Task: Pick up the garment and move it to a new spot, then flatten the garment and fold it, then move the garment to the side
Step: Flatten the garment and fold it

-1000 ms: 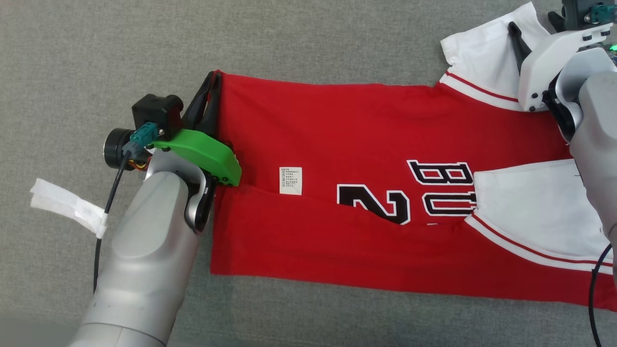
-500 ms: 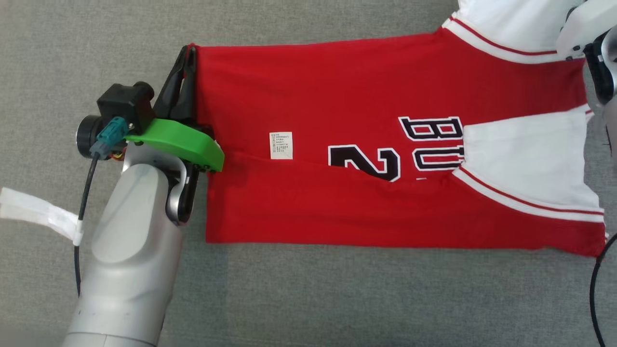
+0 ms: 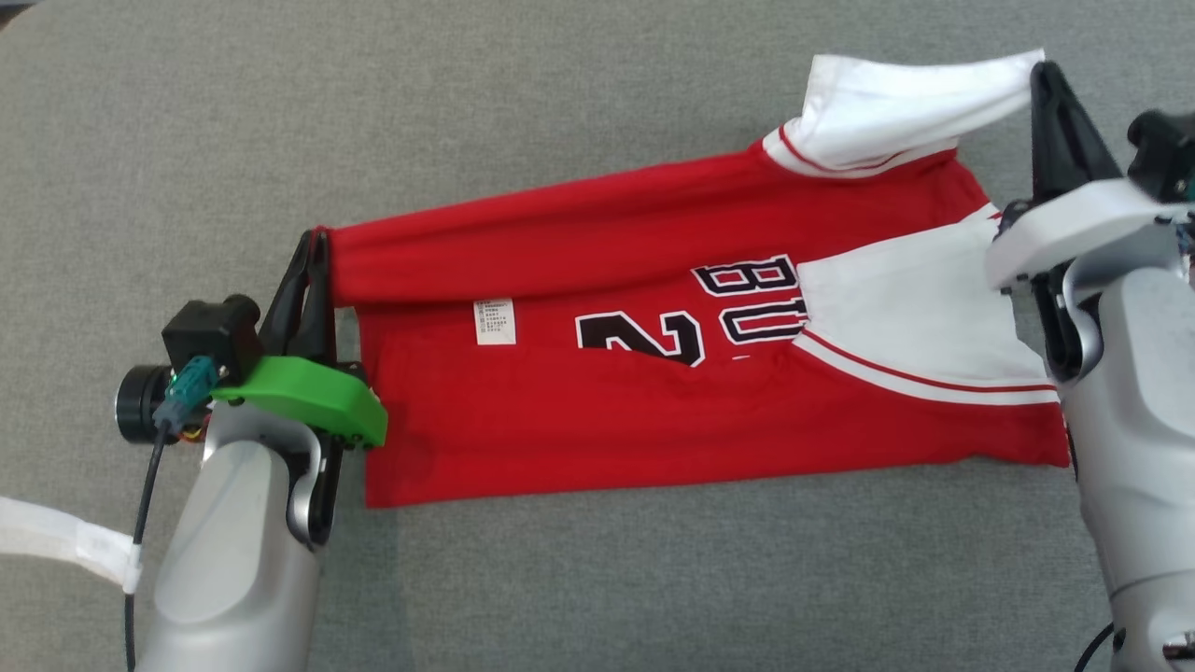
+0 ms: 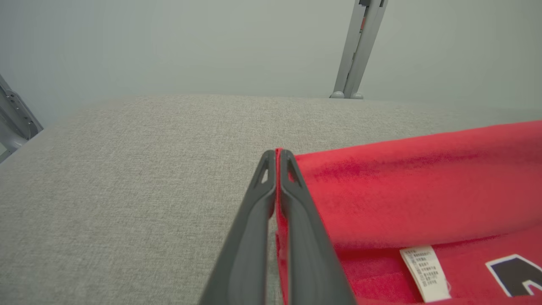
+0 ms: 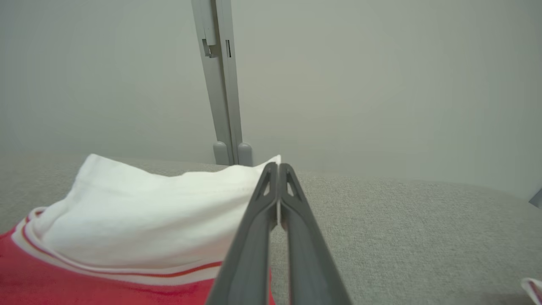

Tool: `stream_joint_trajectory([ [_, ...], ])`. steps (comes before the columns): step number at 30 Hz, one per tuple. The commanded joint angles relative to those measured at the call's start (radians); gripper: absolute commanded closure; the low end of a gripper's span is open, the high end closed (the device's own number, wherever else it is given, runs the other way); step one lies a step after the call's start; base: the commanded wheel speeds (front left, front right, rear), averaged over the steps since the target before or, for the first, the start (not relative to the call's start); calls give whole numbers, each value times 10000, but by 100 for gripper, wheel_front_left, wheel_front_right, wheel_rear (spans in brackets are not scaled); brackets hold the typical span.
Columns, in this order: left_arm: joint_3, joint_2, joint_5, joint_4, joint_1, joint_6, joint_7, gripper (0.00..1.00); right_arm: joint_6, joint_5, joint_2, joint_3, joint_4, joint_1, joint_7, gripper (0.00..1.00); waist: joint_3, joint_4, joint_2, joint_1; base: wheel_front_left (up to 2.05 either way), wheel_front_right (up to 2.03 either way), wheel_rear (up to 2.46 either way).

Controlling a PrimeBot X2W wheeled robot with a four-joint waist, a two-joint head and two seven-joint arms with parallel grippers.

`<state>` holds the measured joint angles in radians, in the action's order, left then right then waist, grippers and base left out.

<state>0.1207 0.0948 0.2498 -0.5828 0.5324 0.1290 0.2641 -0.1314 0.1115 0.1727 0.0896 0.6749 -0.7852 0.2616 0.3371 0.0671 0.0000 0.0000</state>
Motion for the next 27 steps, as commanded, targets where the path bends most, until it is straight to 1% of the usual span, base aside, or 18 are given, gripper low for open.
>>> stream_joint_trajectory([
  [1, -163, 90, -39, 20, -326, 27, -3, 100, 17, 136, -22, 19, -175, 500, 42, 100, -614, -477, 0, 0, 0, 0, 0],
  [8, -653, -44, -306, -272, -1477, 27, -3, 100, 17, 844, -176, -277, -764, 2525, 43, 100, -1239, -761, 0, 0, 0, 0, 0],
  [12, -888, -179, -355, -360, -1990, 27, -3, 100, 17, 1087, -208, -504, -646, 3275, 43, 100, -1368, -823, 0, 0, 0, 0, 0],
  [13, -941, -227, -371, -408, -2141, 27, -3, 69, 17, 1116, -201, -568, -512, 3415, 43, 100, -1405, -827, 0, 0, 0, 0, 0],
  [14, -954, -261, -389, -472, -2270, 27, -3, 47, 17, 1099, -183, -667, -389, 3521, 43, 71, -1437, -826, 0, 0, 0, 0, 0],
  [15, -976, -296, -409, -507, -2389, 27, -3, 0, 17, 1128, -156, -712, -369, 3550, 44, 25, -1468, -821, 0, 0, 0, 0, 0],
  [16, -1018, -306, -433, -510, -2485, 17, -3, 0, 17, 1151, -133, -716, -333, 3601, 44, 0, -1489, -811, 0, 0, 0, 0, 0],
  [20, -1063, -394, -522, -283, -3043, -88, -3, 0, 17, 1237, -161, -651, -279, 3963, 44, 0, -1682, -727, 0, 0, 0, 0, 0],
  [23, -1052, -407, -534, 199, -3515, -253, -3, 0, 17, 1252, -194, -471, -494, 4185, 44, 0, -1922, -676, 0, 0, 0, 0, 0],
  [27, -649, -422, -490, 1031, -4159, -413, -3, 0, 17, 1108, -323, -239, -725, 4625, 44, 0, -2378, -626, 0, 0, 0, 0, 0],
])
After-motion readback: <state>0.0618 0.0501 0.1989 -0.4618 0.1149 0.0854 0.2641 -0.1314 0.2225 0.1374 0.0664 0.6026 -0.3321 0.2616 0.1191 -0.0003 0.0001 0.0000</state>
